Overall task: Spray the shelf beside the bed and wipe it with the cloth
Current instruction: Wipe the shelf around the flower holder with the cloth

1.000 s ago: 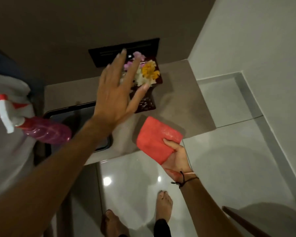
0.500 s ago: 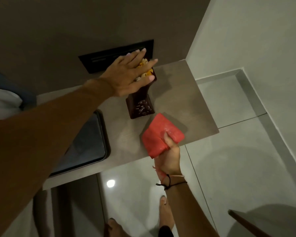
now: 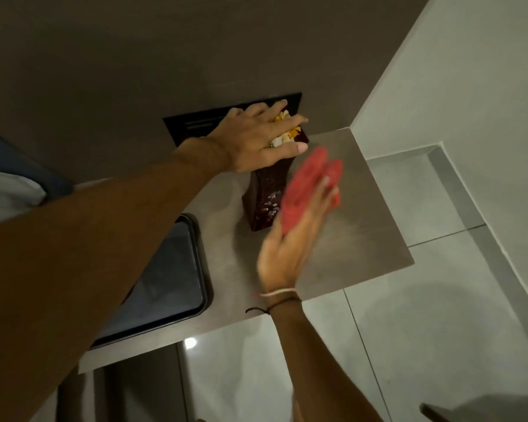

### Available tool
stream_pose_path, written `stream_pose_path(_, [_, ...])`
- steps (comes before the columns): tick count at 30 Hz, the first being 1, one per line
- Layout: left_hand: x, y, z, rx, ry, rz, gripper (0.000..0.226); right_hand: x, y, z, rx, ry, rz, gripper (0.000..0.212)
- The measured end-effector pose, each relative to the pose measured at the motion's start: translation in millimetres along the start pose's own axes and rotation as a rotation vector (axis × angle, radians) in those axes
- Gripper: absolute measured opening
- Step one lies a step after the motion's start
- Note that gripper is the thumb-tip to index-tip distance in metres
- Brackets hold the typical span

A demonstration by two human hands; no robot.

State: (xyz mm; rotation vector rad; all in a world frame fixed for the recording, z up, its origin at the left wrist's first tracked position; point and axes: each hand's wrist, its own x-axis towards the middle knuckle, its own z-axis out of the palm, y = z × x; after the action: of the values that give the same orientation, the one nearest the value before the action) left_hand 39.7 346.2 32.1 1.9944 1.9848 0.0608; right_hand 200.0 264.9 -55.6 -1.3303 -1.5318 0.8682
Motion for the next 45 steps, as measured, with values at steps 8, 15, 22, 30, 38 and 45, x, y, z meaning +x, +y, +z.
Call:
stream_pose_path(8, [4,-3,-6,-0.027,-0.024,-0.007,0.071,-3,39,34,-0.647,-0.367,-0.234,0.076])
stream_pose_path(15, [7,-4,-9,-0.039,-0.019,-0.019,0.067,-16,67,9,-0.864,-0.445,-0.3,0.074])
stream_pose_path(22, [2,1,-8,-0.042,-0.061,-0.027,0.071,-18,83,-47,-0.949,-0.73,-0.149,0.07])
stream_pose_path(30, [3,0,-3,-0.047,-0.02,-0.065,0.075,-12,20,-29,-0.138,-0.064,-0.053,0.086])
stream_pose_path(38, [8,-4,-1,-0.062,-0.018,-0.081,0.072,-16,22,48,-0.64,-0.322,-0.314,0.091])
stream_pose_path(45, [8,-4,-6,-0.082,-0.019,-0.087,0.064,-22,53,31,-0.873,-0.462,-0.36,0.095])
